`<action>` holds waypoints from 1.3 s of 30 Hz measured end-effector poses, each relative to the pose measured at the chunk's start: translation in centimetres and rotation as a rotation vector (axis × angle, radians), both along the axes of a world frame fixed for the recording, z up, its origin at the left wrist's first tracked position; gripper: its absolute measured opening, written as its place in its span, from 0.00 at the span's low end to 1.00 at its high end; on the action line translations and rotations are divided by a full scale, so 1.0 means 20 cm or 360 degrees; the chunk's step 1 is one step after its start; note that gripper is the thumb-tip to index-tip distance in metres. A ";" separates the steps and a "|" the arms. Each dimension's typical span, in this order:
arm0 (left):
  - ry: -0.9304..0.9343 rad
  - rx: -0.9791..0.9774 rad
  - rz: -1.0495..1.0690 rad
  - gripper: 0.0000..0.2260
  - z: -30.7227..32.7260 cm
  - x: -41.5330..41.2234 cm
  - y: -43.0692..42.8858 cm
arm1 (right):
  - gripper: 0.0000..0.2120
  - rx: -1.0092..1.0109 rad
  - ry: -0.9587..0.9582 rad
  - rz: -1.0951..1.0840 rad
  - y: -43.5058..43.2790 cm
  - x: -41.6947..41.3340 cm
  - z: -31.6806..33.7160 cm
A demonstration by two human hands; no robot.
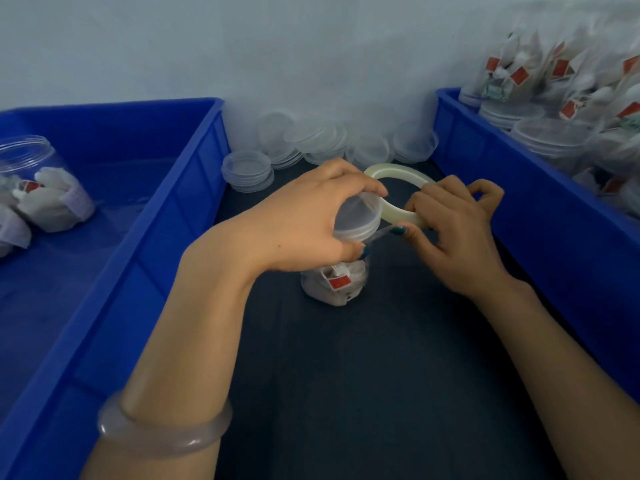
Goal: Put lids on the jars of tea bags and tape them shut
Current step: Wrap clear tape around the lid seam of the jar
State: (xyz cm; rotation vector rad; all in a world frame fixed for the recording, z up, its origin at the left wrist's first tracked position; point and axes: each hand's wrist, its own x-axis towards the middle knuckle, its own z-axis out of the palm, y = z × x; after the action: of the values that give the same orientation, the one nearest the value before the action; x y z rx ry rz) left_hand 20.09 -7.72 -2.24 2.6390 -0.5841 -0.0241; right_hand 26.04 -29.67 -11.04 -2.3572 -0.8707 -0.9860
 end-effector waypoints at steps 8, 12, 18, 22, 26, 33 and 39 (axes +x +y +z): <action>-0.0598 -0.0016 0.0381 0.19 -0.13 -0.01 -0.14 | 0.14 0.0067 0.0004 -0.0153 0.06 -0.02 -0.03; -0.0688 -0.0171 0.0390 0.13 -0.16 0.01 -0.13 | 0.17 0.0005 -0.0047 -0.0161 0.05 -0.02 -0.01; -0.0562 -0.0283 0.0291 0.11 -0.15 0.02 -0.09 | 0.20 -0.0034 -0.0040 -0.0018 0.01 0.00 0.00; -0.0499 -0.0340 0.0256 0.10 -0.14 0.03 -0.08 | 0.21 -0.0035 0.0300 0.0206 0.01 0.01 -0.02; -0.0449 -0.0385 0.0213 0.11 -0.13 0.02 -0.07 | 0.20 -0.0134 0.0234 0.0172 0.01 0.01 -0.01; -0.0370 -0.0449 0.0104 0.14 -0.11 0.02 -0.05 | 0.19 -0.0240 -0.0144 0.0010 -0.06 0.01 0.05; -0.0358 -0.0387 0.0108 0.22 -0.11 0.02 -0.02 | 0.22 -0.0164 -0.0045 -0.0073 -0.05 0.01 0.05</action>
State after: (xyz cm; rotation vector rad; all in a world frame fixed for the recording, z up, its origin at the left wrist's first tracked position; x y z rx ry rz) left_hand 20.58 -8.08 -4.35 2.4375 -0.5324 0.3463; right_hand 26.22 -30.72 -10.08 -2.4653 -0.9019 -1.0172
